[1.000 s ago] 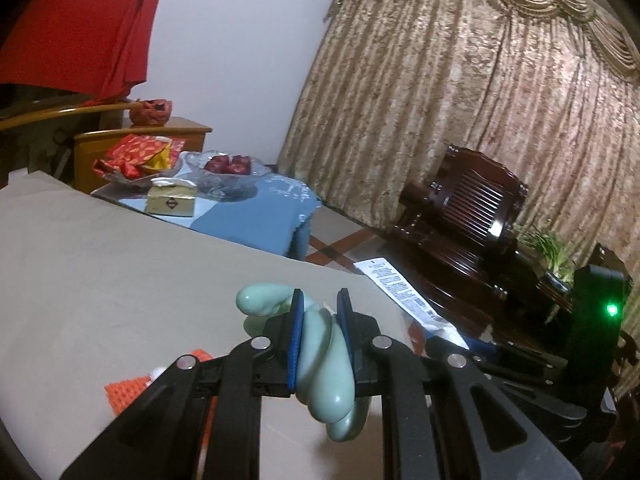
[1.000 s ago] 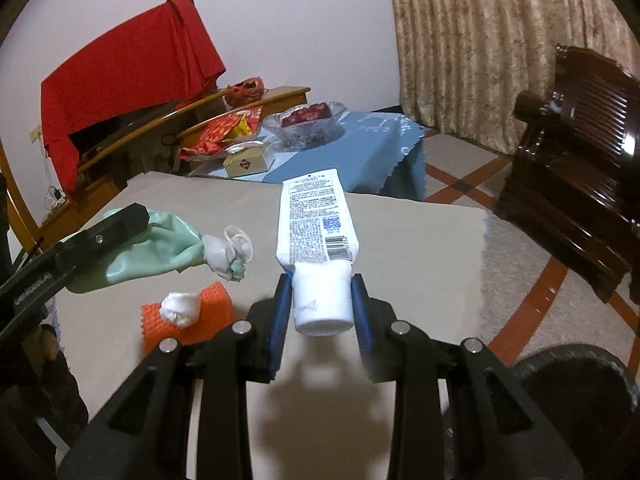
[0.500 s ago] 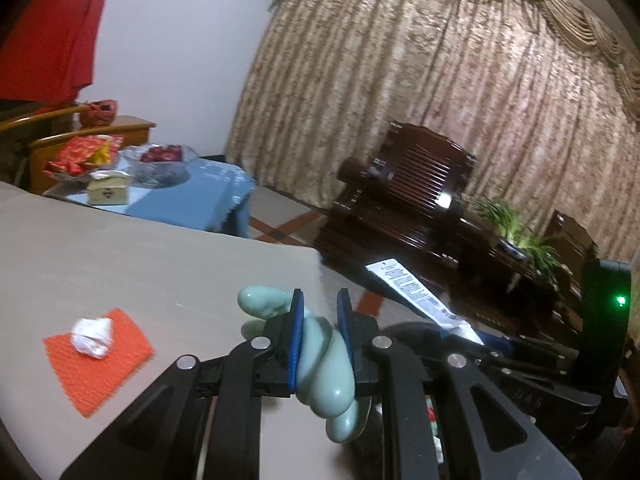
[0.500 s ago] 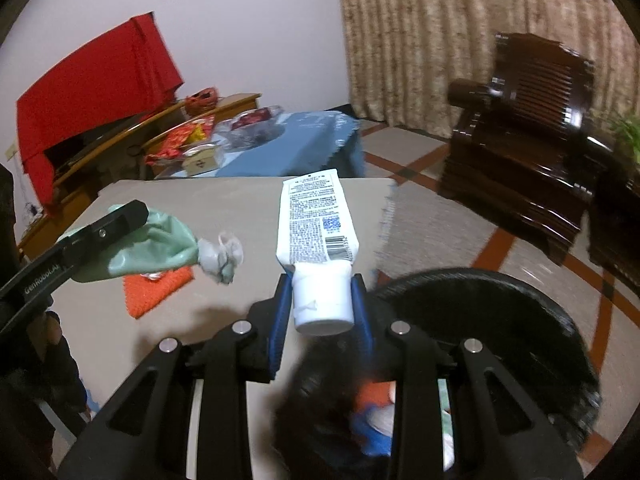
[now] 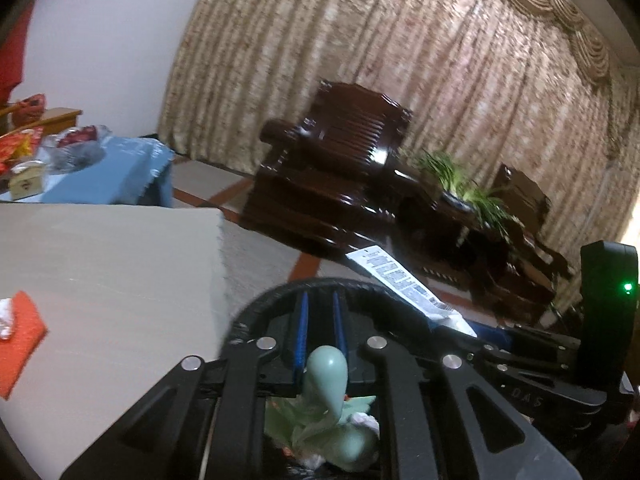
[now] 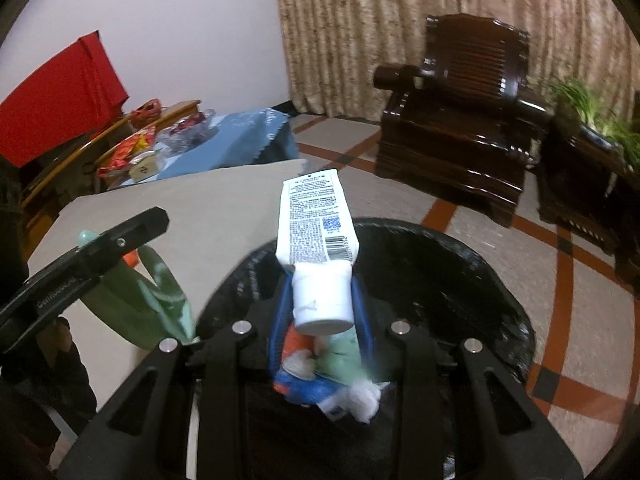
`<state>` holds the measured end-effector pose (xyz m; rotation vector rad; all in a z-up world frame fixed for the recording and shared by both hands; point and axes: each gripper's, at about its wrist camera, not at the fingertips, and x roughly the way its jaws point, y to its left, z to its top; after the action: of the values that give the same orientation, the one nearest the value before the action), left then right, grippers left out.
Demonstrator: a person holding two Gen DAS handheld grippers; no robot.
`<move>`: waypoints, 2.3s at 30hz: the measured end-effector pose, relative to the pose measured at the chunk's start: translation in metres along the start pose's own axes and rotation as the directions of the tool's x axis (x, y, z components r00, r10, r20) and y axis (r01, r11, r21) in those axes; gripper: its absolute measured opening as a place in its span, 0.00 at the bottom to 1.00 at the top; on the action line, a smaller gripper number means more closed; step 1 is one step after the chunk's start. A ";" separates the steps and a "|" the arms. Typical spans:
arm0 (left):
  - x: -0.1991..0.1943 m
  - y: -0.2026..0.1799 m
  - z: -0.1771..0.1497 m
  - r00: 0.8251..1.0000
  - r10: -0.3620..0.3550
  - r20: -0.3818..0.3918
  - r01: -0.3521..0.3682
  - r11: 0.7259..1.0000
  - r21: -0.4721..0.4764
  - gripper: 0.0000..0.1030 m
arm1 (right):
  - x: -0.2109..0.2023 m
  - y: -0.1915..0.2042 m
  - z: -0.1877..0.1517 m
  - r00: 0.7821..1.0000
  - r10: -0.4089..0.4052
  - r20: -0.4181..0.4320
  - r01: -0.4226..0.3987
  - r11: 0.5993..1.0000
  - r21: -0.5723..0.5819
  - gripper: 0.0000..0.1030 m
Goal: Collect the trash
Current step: 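Carry the glove and white tube over the bin and release both, then return to the orange net and grasp the white tissue with the left tool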
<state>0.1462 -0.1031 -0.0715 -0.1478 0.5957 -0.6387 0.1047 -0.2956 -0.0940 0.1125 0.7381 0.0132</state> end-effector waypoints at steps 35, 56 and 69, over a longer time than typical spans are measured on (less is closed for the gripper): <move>-0.089 0.113 -0.013 0.935 0.352 0.046 -0.345 0.932 -0.108 0.94 | 0.031 0.074 0.023 0.996 0.081 0.043 -0.077 0.994 -0.074 0.93; -0.124 0.248 -0.038 0.822 0.569 -0.004 -0.557 0.804 -0.210 0.90 | 0.119 0.218 0.050 0.977 0.215 -0.004 -0.211 0.954 -0.216 0.93; -0.078 0.295 -0.046 0.841 0.531 -0.104 -0.540 0.814 -0.214 0.71 | 0.162 0.251 0.046 0.977 0.203 -0.061 -0.212 0.948 -0.237 0.93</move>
<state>0.2221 0.1813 -0.1628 -0.1795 0.7137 -0.0157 0.2624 -0.0419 -0.1424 -0.0443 0.7520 0.3066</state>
